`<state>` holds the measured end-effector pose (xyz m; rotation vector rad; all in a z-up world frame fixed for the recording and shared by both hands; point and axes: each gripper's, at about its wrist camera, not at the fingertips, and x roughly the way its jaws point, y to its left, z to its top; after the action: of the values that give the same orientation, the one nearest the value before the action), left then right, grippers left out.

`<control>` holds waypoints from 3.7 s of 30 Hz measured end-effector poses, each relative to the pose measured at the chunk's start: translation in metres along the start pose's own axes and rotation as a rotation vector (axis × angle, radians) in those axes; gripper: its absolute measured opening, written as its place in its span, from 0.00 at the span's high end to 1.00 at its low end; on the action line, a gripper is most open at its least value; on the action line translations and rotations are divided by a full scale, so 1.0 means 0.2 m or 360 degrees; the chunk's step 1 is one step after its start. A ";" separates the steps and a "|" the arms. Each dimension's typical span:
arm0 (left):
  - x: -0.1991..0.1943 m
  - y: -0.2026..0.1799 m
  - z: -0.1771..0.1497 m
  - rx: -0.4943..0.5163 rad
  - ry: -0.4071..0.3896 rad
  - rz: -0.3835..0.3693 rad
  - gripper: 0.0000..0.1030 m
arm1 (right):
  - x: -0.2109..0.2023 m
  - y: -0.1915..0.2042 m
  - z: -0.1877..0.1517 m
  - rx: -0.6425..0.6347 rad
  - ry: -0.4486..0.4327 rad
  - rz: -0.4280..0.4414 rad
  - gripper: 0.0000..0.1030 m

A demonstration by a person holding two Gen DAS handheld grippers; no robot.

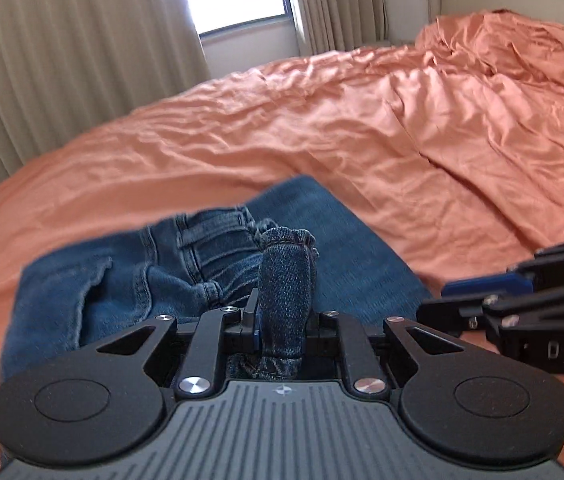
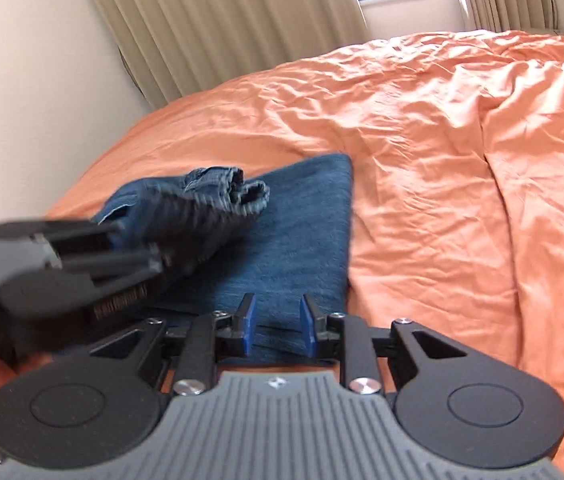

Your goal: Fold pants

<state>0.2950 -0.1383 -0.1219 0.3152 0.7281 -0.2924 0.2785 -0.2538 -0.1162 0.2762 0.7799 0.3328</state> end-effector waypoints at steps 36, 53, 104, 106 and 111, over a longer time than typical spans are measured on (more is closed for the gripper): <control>0.01 1.11 -0.07 -0.0547 0.0010 -0.0022 0.43 | 0.73 -0.07 0.38 0.0703 0.0289 0.0480 0.56; -0.14 1.32 -0.14 -0.0806 -0.0152 -0.0035 0.47 | 0.33 0.27 0.83 0.0192 0.0026 0.0162 0.86; -0.43 0.62 -0.45 0.0222 0.0193 0.0163 0.39 | 0.12 0.08 -0.04 0.0143 -0.0172 -0.0251 0.61; -0.37 0.59 -0.50 0.0284 0.0254 0.0214 0.40 | 0.13 0.09 -0.04 0.0140 -0.0173 -0.0252 0.60; -0.26 0.59 -0.55 0.0302 0.0368 0.0281 0.71 | 0.13 0.06 -0.04 0.0181 -0.0194 -0.0218 0.58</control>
<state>0.2348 0.0198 -0.1418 0.5973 0.8960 -0.1588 0.2864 -0.2310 -0.1337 0.3447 0.6947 0.1410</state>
